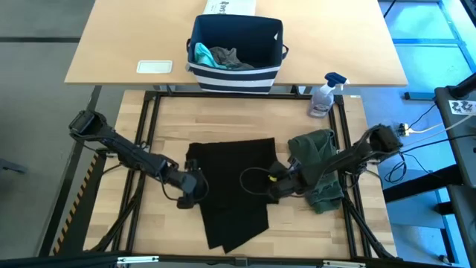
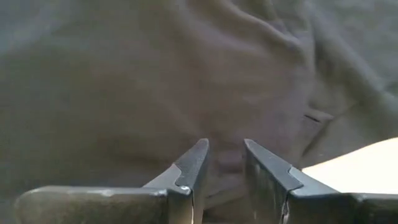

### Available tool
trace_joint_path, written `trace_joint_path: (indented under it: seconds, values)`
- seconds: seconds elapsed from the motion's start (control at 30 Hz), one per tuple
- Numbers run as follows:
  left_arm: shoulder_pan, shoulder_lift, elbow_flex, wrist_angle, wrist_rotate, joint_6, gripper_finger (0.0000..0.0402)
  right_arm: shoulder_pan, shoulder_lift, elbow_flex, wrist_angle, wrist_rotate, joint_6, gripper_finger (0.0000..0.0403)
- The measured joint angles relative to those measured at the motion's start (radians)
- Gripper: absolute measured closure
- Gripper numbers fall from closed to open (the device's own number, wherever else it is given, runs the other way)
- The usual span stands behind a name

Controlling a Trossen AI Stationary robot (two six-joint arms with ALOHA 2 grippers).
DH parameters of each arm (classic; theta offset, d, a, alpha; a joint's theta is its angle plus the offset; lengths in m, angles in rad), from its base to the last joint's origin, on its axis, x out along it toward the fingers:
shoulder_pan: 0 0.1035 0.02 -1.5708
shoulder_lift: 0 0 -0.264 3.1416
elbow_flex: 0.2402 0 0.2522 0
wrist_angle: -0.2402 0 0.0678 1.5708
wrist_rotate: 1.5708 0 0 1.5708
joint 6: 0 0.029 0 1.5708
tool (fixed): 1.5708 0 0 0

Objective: Fold Laundry from Bin

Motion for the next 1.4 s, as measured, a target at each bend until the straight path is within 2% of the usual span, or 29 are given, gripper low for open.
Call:
trace_joint_path:
  seconds: [0.17, 0.33, 0.47, 0.6, 0.73, 1.17, 1.3, 1.4]
  values:
    - [-0.042, 0.0, 0.057, -0.078, -0.09, 0.056, 0.031, 0.045, -0.081, 0.001, 0.037, 0.035, -0.025, 0.0398]
    - [-0.15, 0.007, 0.084, -0.077, -0.178, 0.205, 0.031, 0.124, -0.101, 0.001, 0.084, 0.102, -0.022, 0.0398]
    - [-0.237, 0.058, 0.084, -0.117, -0.268, 0.352, 0.031, 0.168, -0.091, 0.001, 0.134, 0.128, -0.03, 0.0398]
    - [-0.275, 0.137, 0.084, -0.104, -0.313, 0.409, 0.031, 0.181, -0.091, 0.002, 0.151, 0.139, -0.028, 0.0398]
    - [-0.276, 0.186, 0.095, -0.096, -0.323, 0.414, 0.031, 0.178, -0.091, 0.002, 0.162, 0.147, -0.027, 0.0398]
    - [-0.268, 0.19, 0.117, -0.103, -0.284, 0.515, 0.031, 0.178, -0.091, 0.002, 0.169, 0.155, -0.027, 0.0398]
    - [-0.269, 0.19, 0.124, -0.116, -0.326, 0.547, 0.031, 0.179, -0.091, 0.002, 0.169, 0.157, -0.027, 0.0398]
    - [-0.27, 0.189, 0.174, -0.173, -0.344, 0.575, 0.031, 0.178, -0.091, 0.002, 0.168, 0.174, -0.027, 0.0398]
